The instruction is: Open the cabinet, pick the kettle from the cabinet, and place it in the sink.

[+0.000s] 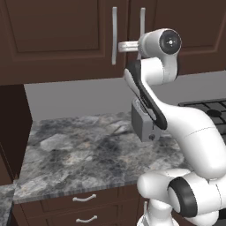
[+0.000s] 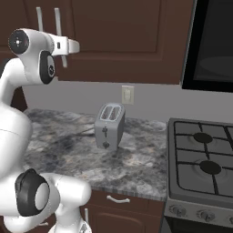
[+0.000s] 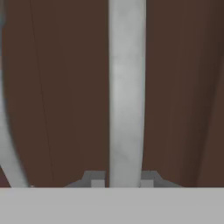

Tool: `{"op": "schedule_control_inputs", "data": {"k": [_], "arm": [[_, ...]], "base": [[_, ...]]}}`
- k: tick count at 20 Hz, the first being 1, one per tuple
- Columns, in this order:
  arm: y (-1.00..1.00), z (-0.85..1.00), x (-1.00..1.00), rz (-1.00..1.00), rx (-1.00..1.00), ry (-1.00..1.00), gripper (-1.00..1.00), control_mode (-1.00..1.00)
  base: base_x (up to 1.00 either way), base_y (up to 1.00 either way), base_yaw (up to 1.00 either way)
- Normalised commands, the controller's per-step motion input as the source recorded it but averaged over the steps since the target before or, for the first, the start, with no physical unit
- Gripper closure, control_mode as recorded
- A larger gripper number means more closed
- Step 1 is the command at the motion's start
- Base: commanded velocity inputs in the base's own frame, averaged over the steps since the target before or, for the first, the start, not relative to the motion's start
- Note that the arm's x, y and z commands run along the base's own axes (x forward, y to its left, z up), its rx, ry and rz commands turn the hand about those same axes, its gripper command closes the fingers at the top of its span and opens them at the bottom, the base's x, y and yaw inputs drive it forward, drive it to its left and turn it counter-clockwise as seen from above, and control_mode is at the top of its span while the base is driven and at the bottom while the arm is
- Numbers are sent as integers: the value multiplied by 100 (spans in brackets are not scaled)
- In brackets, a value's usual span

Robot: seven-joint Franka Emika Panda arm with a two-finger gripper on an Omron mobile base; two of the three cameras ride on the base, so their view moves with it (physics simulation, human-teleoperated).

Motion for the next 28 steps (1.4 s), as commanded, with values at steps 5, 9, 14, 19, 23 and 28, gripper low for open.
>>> {"op": "schedule_control_inputs", "data": {"k": [5,9,14,19,23,28], "arm": [[6,0,-44,7,0,-4,100,-100],[4,0,-47,10,0,-5,100,-100],[1,0,-51,12,0,-9,100,-100],[0,0,-51,16,0,-6,100,-100],[0,0,-55,19,0,-9,100,-100],[0,2,-55,17,0,-8,100,-100]], "base": [[0,0,0],[0,0,0],[0,0,0],[0,0,0],[0,0,0],[0,0,0]]}}
